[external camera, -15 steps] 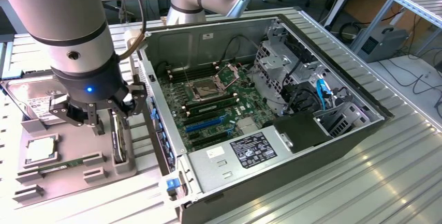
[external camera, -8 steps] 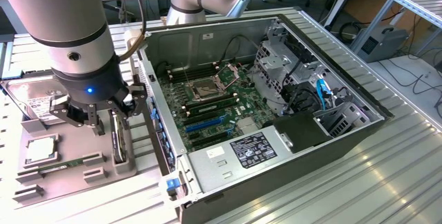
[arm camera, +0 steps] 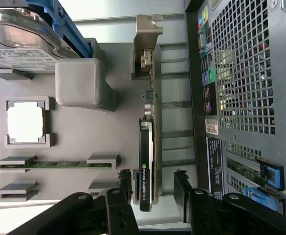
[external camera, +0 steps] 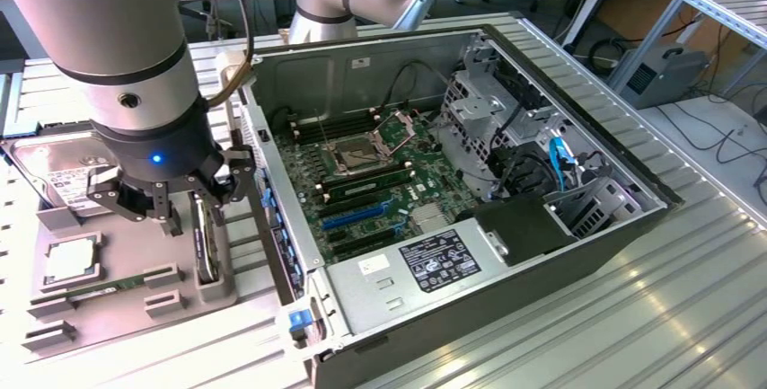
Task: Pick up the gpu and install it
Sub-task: 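Pick up the gpu and move the gpu toward the slot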
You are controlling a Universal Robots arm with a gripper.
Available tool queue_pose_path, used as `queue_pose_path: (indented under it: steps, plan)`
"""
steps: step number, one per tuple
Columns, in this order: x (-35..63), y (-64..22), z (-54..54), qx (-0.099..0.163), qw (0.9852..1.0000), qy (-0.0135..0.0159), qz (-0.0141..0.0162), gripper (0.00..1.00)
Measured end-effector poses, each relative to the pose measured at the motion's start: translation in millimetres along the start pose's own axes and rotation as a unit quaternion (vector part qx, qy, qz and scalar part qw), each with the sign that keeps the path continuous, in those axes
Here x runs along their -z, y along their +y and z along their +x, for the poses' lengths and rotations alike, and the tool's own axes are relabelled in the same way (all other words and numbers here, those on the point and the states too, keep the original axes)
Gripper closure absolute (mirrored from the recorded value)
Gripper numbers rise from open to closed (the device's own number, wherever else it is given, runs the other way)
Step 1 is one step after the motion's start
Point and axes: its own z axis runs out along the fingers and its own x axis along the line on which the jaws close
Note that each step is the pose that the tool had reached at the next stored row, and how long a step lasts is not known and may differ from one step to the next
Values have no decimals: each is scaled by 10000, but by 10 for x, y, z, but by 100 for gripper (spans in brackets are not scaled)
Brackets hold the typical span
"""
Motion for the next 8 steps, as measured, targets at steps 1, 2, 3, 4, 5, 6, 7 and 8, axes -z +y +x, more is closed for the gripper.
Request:
queue_pose_path:
  steps: [1, 2, 3, 4, 5, 6, 7, 8]
  plan:
    - [-2, 0, 0, 0, 10000, 0, 0, 52]
    - [-4, 0, 0, 0, 10000, 0, 0, 52]
    - [-6, 0, 0, 0, 10000, 0, 0, 52]
    - [-9, 0, 0, 0, 10000, 0, 0, 52]
    - [-11, 0, 0, 0, 10000, 0, 0, 52]
    - [-13, -1, 0, 0, 10000, 0, 0, 52]
    - [-17, -1, 1, 0, 10000, 0, 0, 52]
    - [-19, -1, 1, 0, 10000, 0, 0, 52]
